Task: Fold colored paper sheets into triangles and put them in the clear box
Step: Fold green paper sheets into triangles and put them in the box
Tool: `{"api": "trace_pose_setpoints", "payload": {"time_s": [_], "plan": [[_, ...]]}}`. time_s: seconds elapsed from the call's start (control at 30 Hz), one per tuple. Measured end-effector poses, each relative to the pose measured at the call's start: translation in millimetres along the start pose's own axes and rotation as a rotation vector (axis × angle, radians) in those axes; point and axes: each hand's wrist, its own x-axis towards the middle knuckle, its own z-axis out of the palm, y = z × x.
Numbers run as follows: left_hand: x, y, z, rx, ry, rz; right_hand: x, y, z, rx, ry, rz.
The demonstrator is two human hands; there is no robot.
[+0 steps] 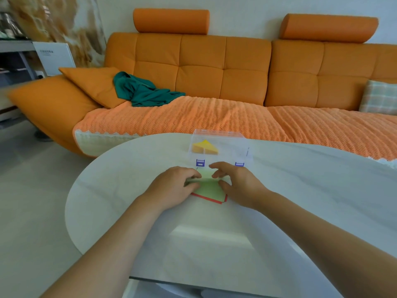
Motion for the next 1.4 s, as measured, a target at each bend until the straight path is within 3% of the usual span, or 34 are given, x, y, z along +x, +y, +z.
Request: {"api": "trace_pose_setpoints", "payload": {"time_s": [0.13,0.3,0.43,0.5,0.63,0.73,1.03,1.4], "plan": [[1.0,0.9,2.3,0.003,0.023,0.033,-1.1,3.3,-2.0,-0.079,0.118,-0.087],[4.0,32.3,9.9,-0.028,0.178,0.16,-17.2,15.0,-13.6,-0.336,0.332,-0.27],[2.3,71.0,24.2,-0.076,0.1,0.18,-47.8,24.8,-33.8,-0.395,0.312,-0.328],[1.7,82.9,34.0,-0.053,0.027,0.183,-64.6,34.3,-43.5,-0.305,0.241,-0.275],[3.2,97.0,51.2,-0.081,-0.041,0.2,-88.4,65.3,-59.7,0.078,0.144,0.08],[3.6,107.3,57.5,-0.146,-0.076,0.231,-89.4,85.9,-66.1,0.094,0.145,0.209],[4.9,126.0,69.3,-0.189,-0.125,0.346,-81.8,88.7,-62.9,-0.185,-0.005,0.135],[4.6,129.5,73.3,-0.127,-0.006,0.351,-81.1,74.7,-70.4,0.208,0.052,0.259]]}}
